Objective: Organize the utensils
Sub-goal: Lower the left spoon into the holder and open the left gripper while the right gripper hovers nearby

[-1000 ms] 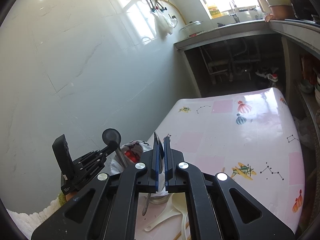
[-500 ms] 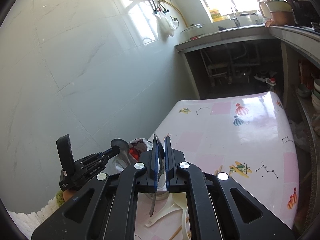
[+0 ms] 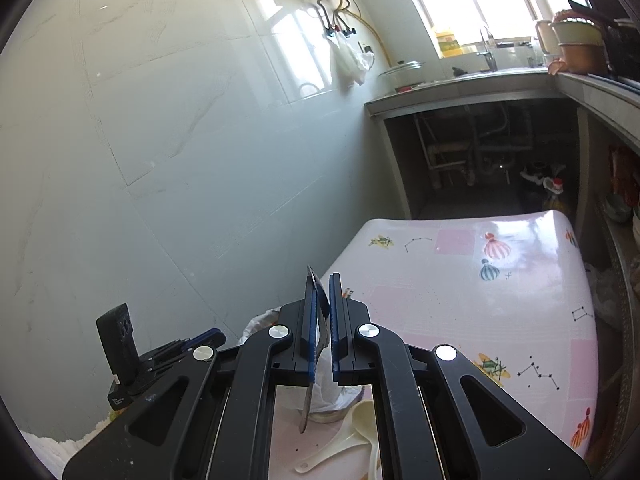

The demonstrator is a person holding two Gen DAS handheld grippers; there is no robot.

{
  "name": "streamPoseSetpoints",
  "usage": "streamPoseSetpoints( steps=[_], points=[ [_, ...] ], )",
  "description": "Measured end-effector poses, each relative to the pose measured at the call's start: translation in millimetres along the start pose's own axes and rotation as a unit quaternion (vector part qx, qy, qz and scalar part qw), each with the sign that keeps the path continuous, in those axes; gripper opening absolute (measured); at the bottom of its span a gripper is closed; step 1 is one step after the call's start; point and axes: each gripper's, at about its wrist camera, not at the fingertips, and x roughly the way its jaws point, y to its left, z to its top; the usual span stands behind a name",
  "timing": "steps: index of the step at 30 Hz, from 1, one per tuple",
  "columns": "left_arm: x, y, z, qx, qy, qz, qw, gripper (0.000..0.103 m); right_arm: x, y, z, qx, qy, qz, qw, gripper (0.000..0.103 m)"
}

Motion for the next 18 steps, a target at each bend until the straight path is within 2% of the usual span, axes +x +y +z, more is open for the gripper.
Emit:
streamPoseSetpoints(
  steps=[9, 11, 14, 18],
  points=[
    [-13.9, 7.3, -23.3, -0.017, -0.011, 0.011, 0.9997, 0.031, 37.4, 20.5, 33.4, -0.029, -0.01, 0.023, 0.999, 0.004],
    [-16.5, 9.5, -27.2, -0.016, -0.014, 0.016, 0.9997, 0.038, 46.7, 24.1, 38.3, -0.034, -0.012, 0.028, 0.999, 0.004],
    [-18.4, 12.9, -30.9, -0.013, -0.019, 0.025, 0.9994, 0.045, 63.2, 26.4, 38.3, -0.043, -0.008, 0.032, 0.999, 0.004],
    [-20.0, 17.4, -35.9, -0.009, -0.024, 0.036, 0.999, 0.052, 92.1, 28.4, 25.6, -0.057, 0.018, 0.028, 0.998, 0.004]
  ],
)
